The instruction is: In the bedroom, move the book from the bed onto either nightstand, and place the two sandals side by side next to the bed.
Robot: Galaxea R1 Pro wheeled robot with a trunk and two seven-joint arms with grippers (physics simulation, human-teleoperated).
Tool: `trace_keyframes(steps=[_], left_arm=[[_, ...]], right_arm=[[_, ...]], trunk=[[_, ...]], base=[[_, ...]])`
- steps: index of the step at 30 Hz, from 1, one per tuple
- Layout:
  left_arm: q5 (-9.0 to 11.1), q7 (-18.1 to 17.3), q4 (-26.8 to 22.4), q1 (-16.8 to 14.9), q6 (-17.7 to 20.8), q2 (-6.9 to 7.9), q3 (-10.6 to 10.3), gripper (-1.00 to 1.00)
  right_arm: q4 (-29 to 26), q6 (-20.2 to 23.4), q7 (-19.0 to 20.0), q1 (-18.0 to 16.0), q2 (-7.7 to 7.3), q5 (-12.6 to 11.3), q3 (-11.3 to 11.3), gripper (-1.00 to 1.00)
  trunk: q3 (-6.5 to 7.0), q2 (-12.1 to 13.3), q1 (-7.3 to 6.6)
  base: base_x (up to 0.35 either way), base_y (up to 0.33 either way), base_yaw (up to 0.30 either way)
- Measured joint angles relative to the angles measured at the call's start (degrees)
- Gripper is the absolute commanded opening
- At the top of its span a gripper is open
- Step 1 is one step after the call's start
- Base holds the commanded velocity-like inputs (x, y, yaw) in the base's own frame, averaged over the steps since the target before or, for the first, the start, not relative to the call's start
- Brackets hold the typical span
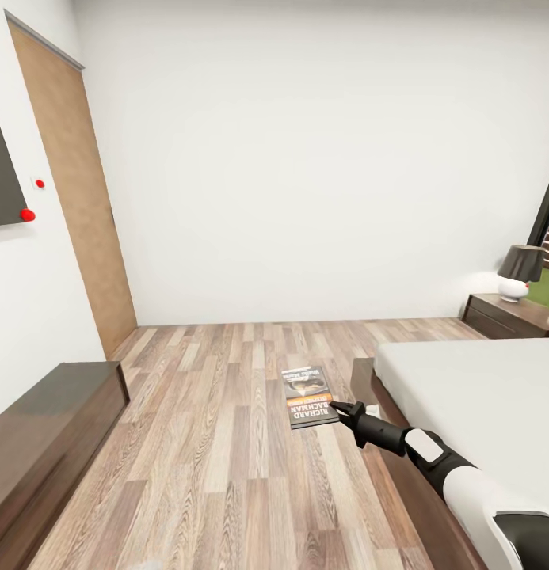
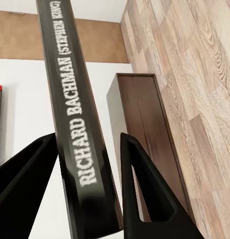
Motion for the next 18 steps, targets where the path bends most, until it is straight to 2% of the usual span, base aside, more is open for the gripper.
trace_keyframes(steps=[9,12,14,15,18], left_arm=[[0.7,0.0,-1.3,7.0,-2.6,0.88,1.1,1.00],[1.5,0.0,-2.1,9.6,-5.7,0.93,2.4,1.00],[2.0,0.0,-2.1,10.9,-10.4,0.93,2.9,1.00],[2.4,0.1,-1.7,12.1,-17.0,0.87,3.2,1.00],[2.9,0.2,0.1,13.5,-28.0,0.53,3.3,1.00]], right_arm=[[0.0,0.0,0.0,0.0,0.00,0.0,0.0,-1.00],[0.0,0.0,0.0,0.0,-0.03,0.1,-0.1,-1.00],[0.0,0.1,0.0,0.0,-0.04,0.1,-0.1,-1.00],[0.0,0.1,0.0,0.0,-0.04,0.1,-0.1,-1.00],[0.0,0.1,0.0,0.0,-0.05,0.1,-0.1,-1.00]], trunk=[[0.00,0.0,0.00],[0.00,0.0,0.00],[0.00,0.0,0.00],[0.00,0.0,0.00],[0.00,0.0,0.00]], base=[[0.000,0.000,0.000],[0.000,0.000,0.000],[0.000,0.000,0.000],[0.000,0.000,0.000],[0.000,0.000,0.000]])
